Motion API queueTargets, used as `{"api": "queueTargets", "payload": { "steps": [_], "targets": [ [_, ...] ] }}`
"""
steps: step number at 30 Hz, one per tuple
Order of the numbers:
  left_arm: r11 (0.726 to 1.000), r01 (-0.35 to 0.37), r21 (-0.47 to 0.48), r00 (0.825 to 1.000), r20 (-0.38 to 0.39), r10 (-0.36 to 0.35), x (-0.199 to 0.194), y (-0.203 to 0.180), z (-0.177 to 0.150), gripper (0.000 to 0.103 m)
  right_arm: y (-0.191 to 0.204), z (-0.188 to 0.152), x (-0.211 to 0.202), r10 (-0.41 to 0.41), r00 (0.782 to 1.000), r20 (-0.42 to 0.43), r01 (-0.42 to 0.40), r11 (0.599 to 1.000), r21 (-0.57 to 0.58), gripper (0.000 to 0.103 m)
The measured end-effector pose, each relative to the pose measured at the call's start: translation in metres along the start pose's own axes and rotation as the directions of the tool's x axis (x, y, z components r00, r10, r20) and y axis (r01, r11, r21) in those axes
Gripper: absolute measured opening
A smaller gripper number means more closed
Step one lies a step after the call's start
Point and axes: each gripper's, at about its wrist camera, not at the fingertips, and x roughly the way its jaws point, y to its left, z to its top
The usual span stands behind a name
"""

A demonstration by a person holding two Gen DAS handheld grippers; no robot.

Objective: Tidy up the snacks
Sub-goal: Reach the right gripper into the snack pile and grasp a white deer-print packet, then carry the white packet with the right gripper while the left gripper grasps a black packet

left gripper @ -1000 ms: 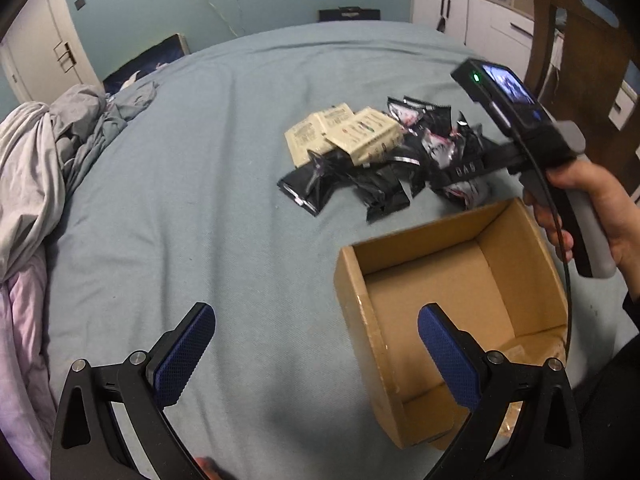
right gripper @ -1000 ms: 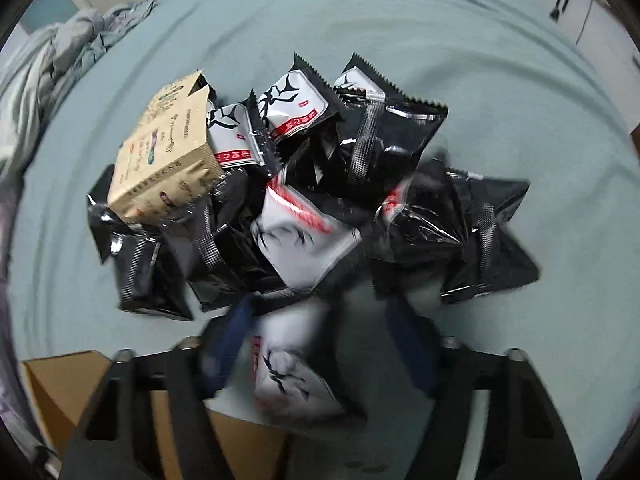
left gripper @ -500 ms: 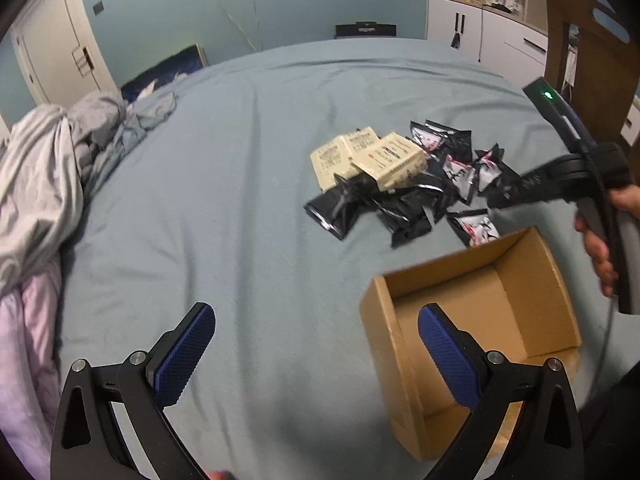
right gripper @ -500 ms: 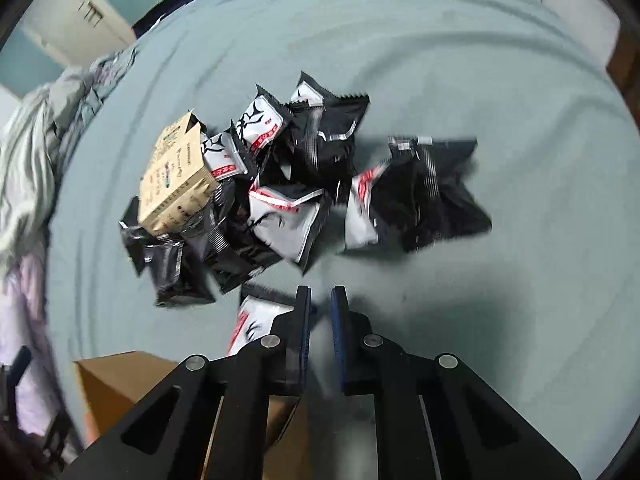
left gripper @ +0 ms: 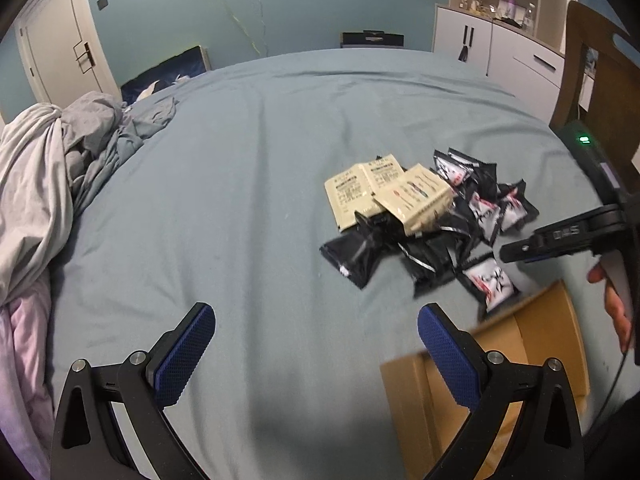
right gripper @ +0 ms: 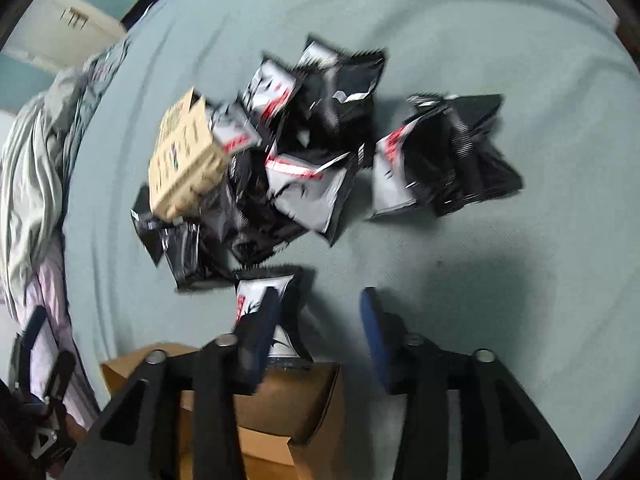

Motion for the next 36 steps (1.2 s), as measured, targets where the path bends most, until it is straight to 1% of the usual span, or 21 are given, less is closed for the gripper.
{"api": "queueTargets", "payload": {
  "steps": [2,3,4,6,7,8,10,11,14,15,16,19,23,25,27,31,32,33,34,35,36],
  "targets": [
    [1.000,0.006,-0.003,1.000,-0.008,-0.006,0.011,0.001,0.007,0.103,0.001,0.002,-0.004,0.095,0.995,-0.008,-0.095,0.995,0.014,0.054],
    [1.000,0.008,-0.004,1.000,-0.015,-0.008,0.017,0.002,0.011,0.103,0.006,0.002,-0.002,0.130,0.991,-0.034,-0.130,0.991,0.001,0.055],
    [1.000,0.009,-0.006,1.000,-0.019,-0.009,0.023,0.001,0.014,0.103,0.011,0.003,0.001,0.137,0.989,-0.060,-0.139,0.990,-0.022,0.055],
    [1.000,0.007,-0.006,1.000,-0.027,-0.007,0.037,0.001,0.018,0.103,0.024,0.004,0.011,0.068,0.993,-0.096,-0.079,0.991,-0.106,0.055],
    [1.000,0.007,-0.004,0.999,-0.034,-0.007,0.043,0.001,0.019,0.103,0.032,0.003,0.019,-0.006,0.994,-0.110,-0.012,0.987,-0.162,0.056],
    [1.000,0.008,-0.003,0.999,-0.044,-0.008,0.049,0.000,0.020,0.103,0.038,0.002,0.027,-0.068,0.990,-0.121,0.042,0.977,-0.208,0.055],
    [1.000,0.025,-0.003,0.997,-0.071,-0.026,0.060,-0.002,0.019,0.103,0.045,-0.001,0.037,-0.122,0.982,-0.145,0.081,0.962,-0.261,0.055],
    [0.999,0.035,0.001,0.996,-0.081,-0.035,0.064,-0.003,0.019,0.103,0.049,-0.004,0.042,-0.159,0.977,-0.143,0.109,0.946,-0.305,0.056],
    [0.999,0.029,0.031,0.996,-0.081,-0.027,0.073,-0.009,0.022,0.103,0.056,-0.007,0.037,-0.180,0.980,-0.089,0.136,0.921,-0.366,0.055],
    [0.999,0.034,0.030,0.996,-0.081,-0.032,0.075,-0.011,0.025,0.103,0.056,-0.007,0.036,-0.183,0.980,-0.078,0.142,0.917,-0.373,0.045],
    [0.999,0.048,0.018,0.995,-0.086,-0.047,0.078,-0.010,0.027,0.103,0.058,-0.008,0.036,-0.184,0.981,-0.068,0.145,0.914,-0.378,0.038],
    [0.995,0.097,-0.019,0.989,-0.110,-0.098,0.088,-0.007,0.033,0.103,0.049,-0.008,0.025,-0.142,0.990,-0.021,0.126,0.932,-0.340,0.034],
    [0.996,0.091,-0.018,0.987,-0.128,-0.093,0.105,-0.006,0.039,0.103,0.036,-0.002,-0.006,-0.058,0.997,0.053,0.070,0.960,-0.273,0.032],
    [0.996,0.086,-0.026,0.986,-0.145,-0.089,0.115,-0.005,0.042,0.103,0.025,-0.004,-0.026,-0.001,0.996,0.091,0.023,0.972,-0.234,0.031],
    [0.995,0.097,-0.026,0.982,-0.158,-0.100,0.122,-0.004,0.043,0.103,0.014,-0.009,-0.036,0.035,0.993,0.109,-0.012,0.979,-0.204,0.032],
    [0.993,0.117,-0.003,0.980,-0.163,-0.116,0.131,-0.005,0.046,0.102,-0.005,-0.033,-0.058,0.069,0.988,0.135,-0.047,0.985,-0.164,0.032],
    [0.992,0.130,0.001,0.977,-0.168,-0.128,0.133,-0.006,0.047,0.100,-0.009,-0.039,-0.064,0.077,0.987,0.140,-0.054,0.986,-0.157,0.032],
    [0.990,0.143,0.004,0.975,-0.174,-0.140,0.135,-0.006,0.047,0.098,-0.005,-0.041,-0.069,0.082,0.986,0.148,-0.060,0.987,-0.149,0.032],
    [0.988,0.152,0.011,0.972,-0.181,-0.147,0.137,-0.008,0.047,0.093,-0.007,-0.046,-0.076,0.090,0.983,0.159,-0.068,0.988,-0.139,0.032],
    [0.989,0.147,0.023,0.972,-0.189,-0.140,0.138,-0.011,0.045,0.084,-0.010,-0.054,-0.090,0.104,0.978,0.180,-0.082,0.989,-0.127,0.032],
    [0.991,0.125,0.044,0.972,-0.205,-0.114,0.141,-0.015,0.043,0.079,-0.013,-0.063,-0.099,0.119,0.972,0.203,-0.097,0.988,-0.117,0.032]
  ]
}}
